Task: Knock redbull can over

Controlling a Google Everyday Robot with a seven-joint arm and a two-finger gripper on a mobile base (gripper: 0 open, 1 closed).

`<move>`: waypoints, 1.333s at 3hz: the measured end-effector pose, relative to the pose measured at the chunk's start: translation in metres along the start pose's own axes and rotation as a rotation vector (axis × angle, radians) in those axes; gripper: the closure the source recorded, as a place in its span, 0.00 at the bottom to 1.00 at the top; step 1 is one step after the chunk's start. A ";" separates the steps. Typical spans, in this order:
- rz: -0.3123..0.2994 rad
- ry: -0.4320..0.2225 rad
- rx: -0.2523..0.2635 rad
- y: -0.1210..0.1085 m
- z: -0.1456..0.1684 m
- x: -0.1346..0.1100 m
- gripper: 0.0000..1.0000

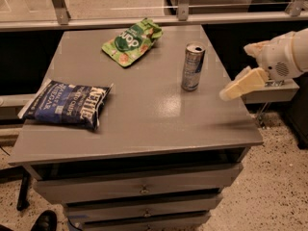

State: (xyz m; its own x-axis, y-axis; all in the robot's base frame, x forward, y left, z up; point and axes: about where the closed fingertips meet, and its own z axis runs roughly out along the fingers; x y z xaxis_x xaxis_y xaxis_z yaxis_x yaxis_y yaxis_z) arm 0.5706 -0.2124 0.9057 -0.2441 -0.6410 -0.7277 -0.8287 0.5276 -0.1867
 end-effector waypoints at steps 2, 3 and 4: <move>0.141 -0.286 -0.086 -0.005 0.060 -0.021 0.00; 0.179 -0.406 -0.153 0.015 0.076 -0.046 0.00; 0.193 -0.511 -0.235 0.044 0.082 -0.078 0.00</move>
Offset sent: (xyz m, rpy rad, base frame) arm 0.0520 0.0744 -0.0258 0.5378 -0.0203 0.0437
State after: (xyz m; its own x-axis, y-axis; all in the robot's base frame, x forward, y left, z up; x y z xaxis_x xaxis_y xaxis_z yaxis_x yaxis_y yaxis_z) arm 0.5948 -0.0931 0.9003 -0.1761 -0.1651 -0.9704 -0.8969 0.4332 0.0891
